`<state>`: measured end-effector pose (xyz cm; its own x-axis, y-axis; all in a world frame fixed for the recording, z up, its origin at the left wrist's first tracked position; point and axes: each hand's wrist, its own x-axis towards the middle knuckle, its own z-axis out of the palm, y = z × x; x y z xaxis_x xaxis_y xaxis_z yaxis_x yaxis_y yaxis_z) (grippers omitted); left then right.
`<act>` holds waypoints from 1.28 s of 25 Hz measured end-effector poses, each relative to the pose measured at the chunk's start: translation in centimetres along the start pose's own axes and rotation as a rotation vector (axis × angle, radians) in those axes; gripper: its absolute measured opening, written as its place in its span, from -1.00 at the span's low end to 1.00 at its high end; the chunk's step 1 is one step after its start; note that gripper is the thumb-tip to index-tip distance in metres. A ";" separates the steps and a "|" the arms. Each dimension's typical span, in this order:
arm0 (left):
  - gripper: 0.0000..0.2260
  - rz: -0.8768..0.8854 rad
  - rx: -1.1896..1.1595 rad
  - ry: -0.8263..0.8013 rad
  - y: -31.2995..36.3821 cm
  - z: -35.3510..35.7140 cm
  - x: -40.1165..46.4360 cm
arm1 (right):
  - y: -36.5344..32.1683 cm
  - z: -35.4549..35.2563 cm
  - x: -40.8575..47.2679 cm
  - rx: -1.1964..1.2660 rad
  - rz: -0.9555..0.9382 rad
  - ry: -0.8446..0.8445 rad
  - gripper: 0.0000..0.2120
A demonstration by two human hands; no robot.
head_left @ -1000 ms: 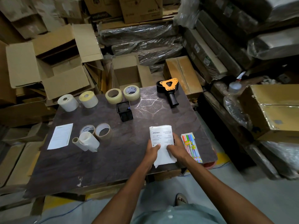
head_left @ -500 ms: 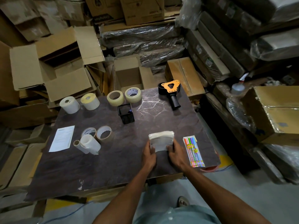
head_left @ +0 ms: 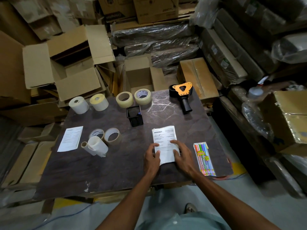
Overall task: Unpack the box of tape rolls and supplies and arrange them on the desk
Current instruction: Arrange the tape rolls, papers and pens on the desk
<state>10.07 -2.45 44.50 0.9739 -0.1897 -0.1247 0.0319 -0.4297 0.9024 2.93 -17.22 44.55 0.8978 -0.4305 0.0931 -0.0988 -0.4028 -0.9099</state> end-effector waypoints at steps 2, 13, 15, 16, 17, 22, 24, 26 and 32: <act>-0.75 -0.043 -0.032 0.017 -0.8 -0.6 -0.3 | 0.4 0.5 0.2 -0.004 0.015 -0.045 -0.69; -0.77 -0.236 -0.142 0.237 -4.3 -6.9 -4.2 | 0.2 6.5 0.8 0.052 0.119 -0.465 -0.63; -0.77 -0.252 -0.134 0.287 -4.9 -8.0 -5.4 | 0.0 7.5 0.5 0.054 0.102 -0.523 -0.61; -0.77 -0.268 -0.127 0.315 -5.2 -8.5 -6.0 | 0.0 8.0 0.2 0.050 0.094 -0.561 -0.60; -0.77 -0.283 -0.129 0.341 -5.5 -8.9 -6.5 | 0.0 8.5 0.0 0.048 0.087 -0.594 -0.60; -0.77 -0.311 -0.153 0.405 -6.9 -12.1 -8.5 | -2.7 10.9 -1.4 0.067 0.098 -0.683 -0.62; -0.77 -0.319 -0.169 0.409 -7.8 -14.0 -8.6 | -4.2 12.2 -2.1 0.064 0.095 -0.681 -0.64; -0.77 -0.330 -0.198 0.402 -9.0 -16.1 -8.5 | -5.4 13.9 -3.1 0.068 0.103 -0.665 -0.64; -0.79 -0.315 -0.208 0.309 -12.3 -24.2 -7.7 | -9.4 20.5 -6.8 0.066 0.175 -0.564 -0.65</act>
<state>7.65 25.68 44.32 0.9297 0.2056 -0.3057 0.3498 -0.2324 0.9075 6.53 6.04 44.23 0.9617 0.0169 -0.2736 -0.2556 -0.3053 -0.9173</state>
